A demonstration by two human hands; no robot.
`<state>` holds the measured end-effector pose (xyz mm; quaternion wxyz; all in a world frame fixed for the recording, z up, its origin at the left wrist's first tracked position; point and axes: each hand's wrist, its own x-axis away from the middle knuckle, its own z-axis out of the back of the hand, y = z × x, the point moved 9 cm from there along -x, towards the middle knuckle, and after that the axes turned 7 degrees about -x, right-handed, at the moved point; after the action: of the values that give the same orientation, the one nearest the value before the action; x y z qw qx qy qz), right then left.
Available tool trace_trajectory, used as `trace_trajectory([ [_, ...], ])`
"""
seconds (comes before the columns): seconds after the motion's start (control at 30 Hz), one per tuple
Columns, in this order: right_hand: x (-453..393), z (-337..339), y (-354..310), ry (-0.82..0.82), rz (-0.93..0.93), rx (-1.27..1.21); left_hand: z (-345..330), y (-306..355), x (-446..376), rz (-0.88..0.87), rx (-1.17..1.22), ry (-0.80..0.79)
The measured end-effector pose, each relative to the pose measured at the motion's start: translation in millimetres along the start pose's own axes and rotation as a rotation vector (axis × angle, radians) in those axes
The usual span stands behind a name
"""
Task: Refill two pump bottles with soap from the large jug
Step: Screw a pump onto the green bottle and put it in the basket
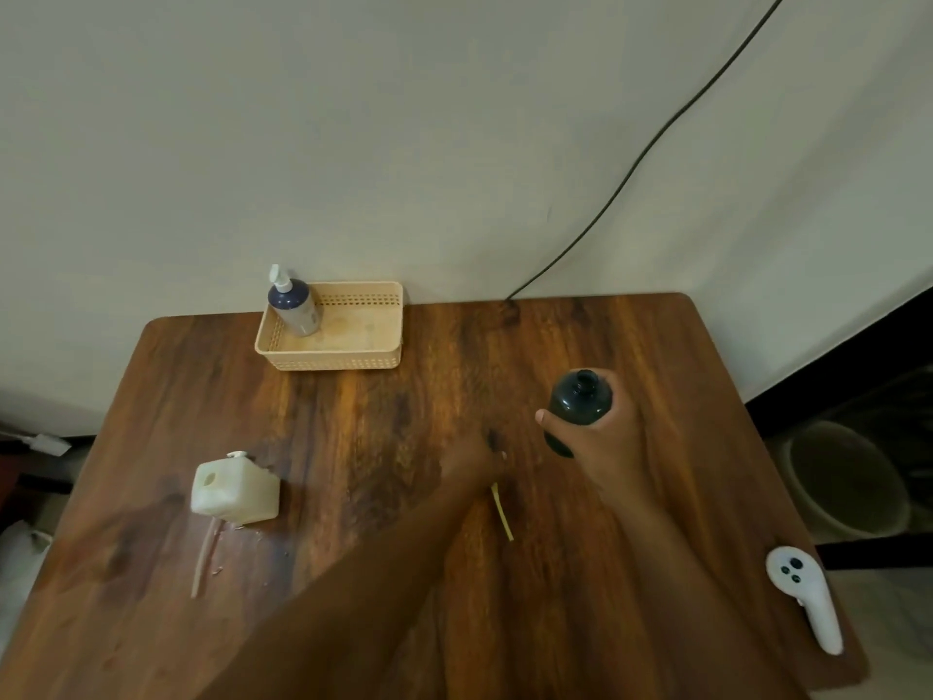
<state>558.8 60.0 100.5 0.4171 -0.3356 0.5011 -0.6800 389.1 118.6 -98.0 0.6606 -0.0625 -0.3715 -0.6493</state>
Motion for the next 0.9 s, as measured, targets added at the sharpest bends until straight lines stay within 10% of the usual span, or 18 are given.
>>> trace_trajectory([
  [0.4, -11, -20, 16, -0.053, -0.047, 0.008, 0, 0, -2, -0.057, -0.046, 0.097],
  [0.9, -42, -146, -109, -0.245, 0.12, -0.057, 250, -72, 55, -0.153, 0.099, 0.492],
])
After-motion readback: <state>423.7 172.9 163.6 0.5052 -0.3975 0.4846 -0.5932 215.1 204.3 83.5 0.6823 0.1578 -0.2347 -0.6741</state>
